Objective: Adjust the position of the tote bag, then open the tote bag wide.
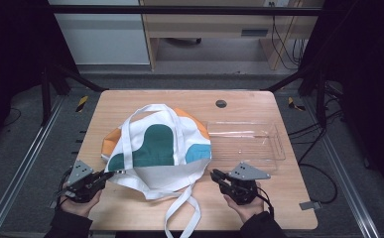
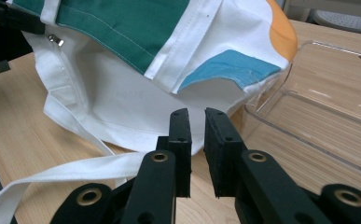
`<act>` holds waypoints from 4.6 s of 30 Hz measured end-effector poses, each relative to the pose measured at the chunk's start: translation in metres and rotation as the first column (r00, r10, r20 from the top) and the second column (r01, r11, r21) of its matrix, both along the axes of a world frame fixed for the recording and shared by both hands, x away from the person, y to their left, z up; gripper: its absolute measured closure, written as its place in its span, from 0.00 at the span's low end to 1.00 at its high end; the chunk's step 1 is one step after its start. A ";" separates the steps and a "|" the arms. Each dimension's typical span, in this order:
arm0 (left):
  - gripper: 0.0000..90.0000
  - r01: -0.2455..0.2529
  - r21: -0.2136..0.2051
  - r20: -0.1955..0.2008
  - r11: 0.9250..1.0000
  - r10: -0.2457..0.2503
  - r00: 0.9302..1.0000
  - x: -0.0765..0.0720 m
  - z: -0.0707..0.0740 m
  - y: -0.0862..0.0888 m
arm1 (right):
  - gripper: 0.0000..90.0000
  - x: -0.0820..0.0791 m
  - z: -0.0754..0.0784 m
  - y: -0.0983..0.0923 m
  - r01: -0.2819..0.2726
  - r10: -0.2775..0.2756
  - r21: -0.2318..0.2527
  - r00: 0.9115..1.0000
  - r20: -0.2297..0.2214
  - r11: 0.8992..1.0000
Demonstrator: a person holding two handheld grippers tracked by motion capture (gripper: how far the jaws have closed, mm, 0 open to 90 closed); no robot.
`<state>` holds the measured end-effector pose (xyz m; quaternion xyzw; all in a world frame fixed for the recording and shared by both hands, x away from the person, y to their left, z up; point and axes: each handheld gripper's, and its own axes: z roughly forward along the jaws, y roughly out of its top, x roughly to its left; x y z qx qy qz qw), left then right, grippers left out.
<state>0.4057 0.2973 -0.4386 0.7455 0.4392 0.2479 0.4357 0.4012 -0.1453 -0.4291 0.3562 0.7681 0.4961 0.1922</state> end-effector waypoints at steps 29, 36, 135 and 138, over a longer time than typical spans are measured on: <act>0.94 -0.006 -0.011 -0.004 1.000 0.006 1.000 0.000 0.000 0.000 | 1.00 0.021 -0.004 0.080 -0.105 0.105 0.015 0.994 -0.003 0.994; 0.95 -0.011 -0.003 -0.001 1.000 0.011 1.000 -0.001 0.000 -0.001 | 1.00 0.021 -0.005 0.097 -0.134 0.134 0.008 0.991 0.000 0.991; 0.44 -0.027 0.004 0.056 1.000 0.027 0.998 -0.011 0.006 -0.007 | 1.00 0.042 0.030 0.141 0.016 -0.029 0.109 0.992 0.119 0.994; 0.42 -0.033 0.003 0.082 0.999 0.033 0.996 -0.014 0.011 -0.008 | 1.00 0.042 0.030 0.140 0.014 -0.027 0.105 0.992 0.121 0.994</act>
